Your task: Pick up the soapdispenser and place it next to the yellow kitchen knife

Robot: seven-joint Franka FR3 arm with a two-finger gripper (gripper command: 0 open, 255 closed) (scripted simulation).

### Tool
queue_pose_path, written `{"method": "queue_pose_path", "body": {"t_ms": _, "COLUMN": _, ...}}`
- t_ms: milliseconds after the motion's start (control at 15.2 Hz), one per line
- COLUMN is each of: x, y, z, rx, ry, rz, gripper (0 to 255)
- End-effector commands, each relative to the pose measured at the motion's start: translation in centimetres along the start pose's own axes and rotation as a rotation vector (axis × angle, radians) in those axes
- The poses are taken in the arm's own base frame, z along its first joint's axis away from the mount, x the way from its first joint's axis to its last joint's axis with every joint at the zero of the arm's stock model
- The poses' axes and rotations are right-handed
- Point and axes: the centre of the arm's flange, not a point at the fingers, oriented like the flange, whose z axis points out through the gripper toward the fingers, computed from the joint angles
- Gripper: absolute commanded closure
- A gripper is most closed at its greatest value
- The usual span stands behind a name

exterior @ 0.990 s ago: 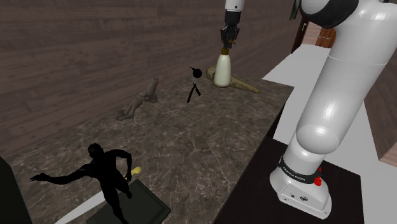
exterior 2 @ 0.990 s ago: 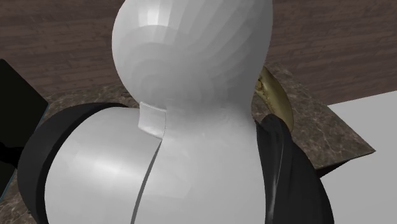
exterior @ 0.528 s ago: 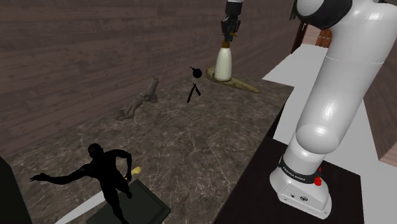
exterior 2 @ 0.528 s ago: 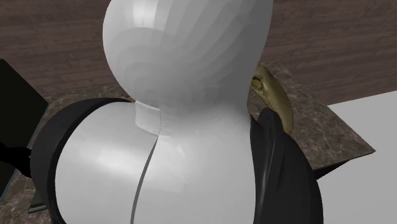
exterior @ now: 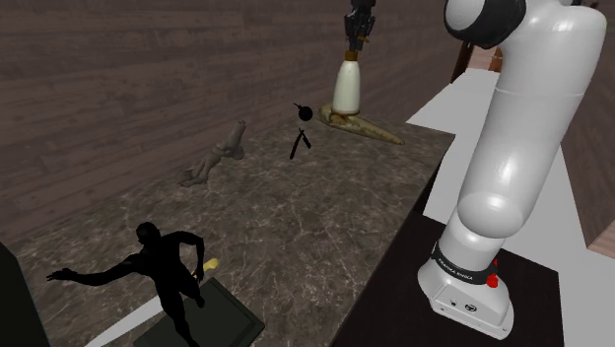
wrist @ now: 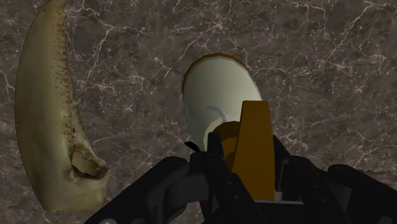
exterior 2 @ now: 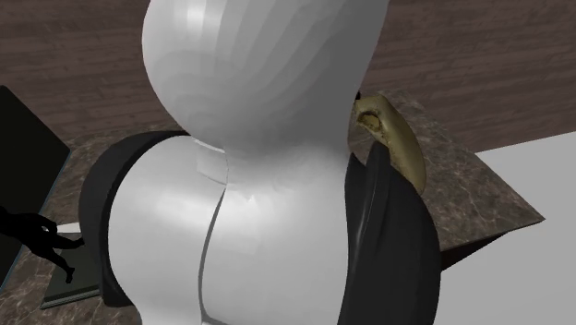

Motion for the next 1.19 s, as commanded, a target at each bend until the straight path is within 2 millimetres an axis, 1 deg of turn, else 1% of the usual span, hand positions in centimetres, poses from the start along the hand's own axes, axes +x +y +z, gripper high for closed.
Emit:
{"method": "queue_pose_path", "body": {"t_ms": 0, "x": 0.1, "y": -0.1, "z": -1.0, "rx": 0.0, "ry": 0.0, "rz": 0.0, "gripper": 255}}
{"method": "queue_pose_path", "body": {"t_ms": 726, "x": 0.5, "y": -0.2, "z": -6.8, "rx": 0.0, "ry": 0.0, "rz": 0.0, "gripper": 255}}
{"method": "queue_pose_path", "body": {"t_ms": 1122, "x": 1.4, "y": -7.4, "z": -3.6, "rx": 0.0, "ry": 0.0, "rz": 0.0, "gripper": 255}}
